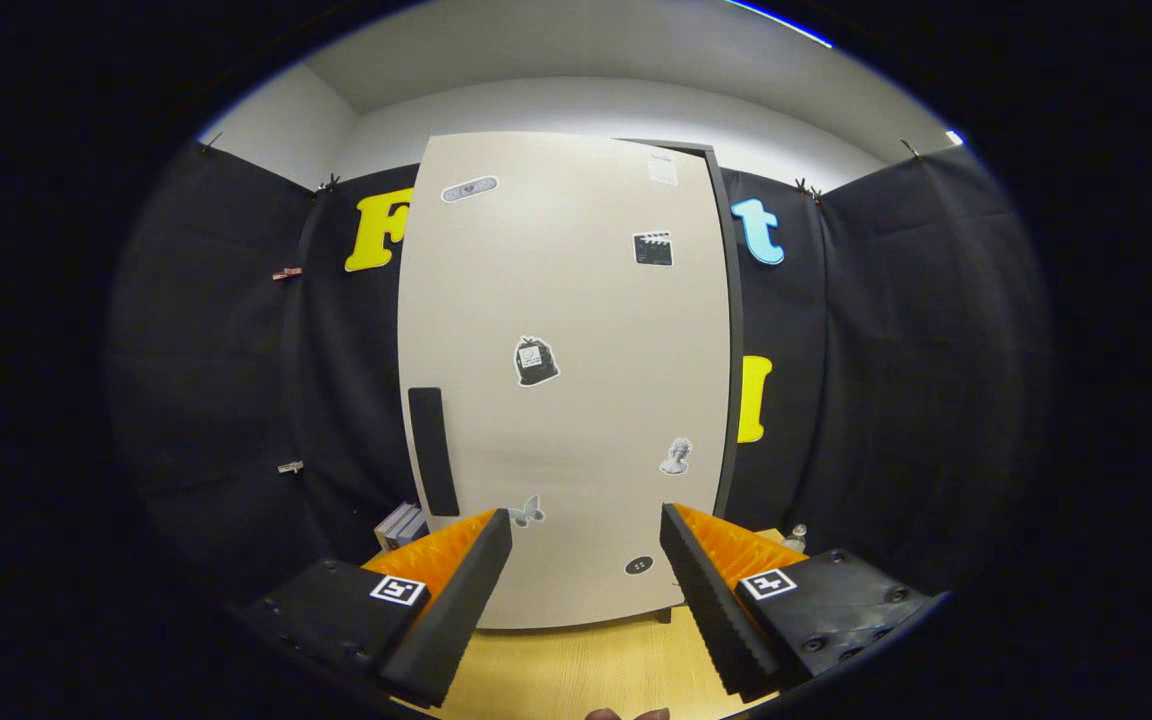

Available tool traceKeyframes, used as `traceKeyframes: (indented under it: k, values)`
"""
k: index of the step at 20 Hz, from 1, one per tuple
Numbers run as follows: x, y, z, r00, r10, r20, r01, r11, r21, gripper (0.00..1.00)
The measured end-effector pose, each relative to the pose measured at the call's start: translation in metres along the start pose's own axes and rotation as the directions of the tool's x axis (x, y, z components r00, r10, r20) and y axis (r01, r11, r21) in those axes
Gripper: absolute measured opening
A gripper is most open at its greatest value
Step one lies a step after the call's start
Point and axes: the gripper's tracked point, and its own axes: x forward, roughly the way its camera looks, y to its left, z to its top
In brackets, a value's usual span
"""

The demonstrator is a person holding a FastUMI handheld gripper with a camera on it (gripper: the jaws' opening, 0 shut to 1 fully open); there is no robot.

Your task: Open the shoe cabinet door, grab the shoes and put them into the shoe cabinet, then close the shoe cabinet door.

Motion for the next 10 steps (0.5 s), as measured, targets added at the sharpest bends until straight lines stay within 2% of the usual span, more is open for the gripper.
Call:
traceKeyframes:
  k: [10]
  values:
    - [0.0048, -0.0024, -0.0041, 1.000, -0.013, -0.014, 0.013, 1.000, -0.006, 0.98]
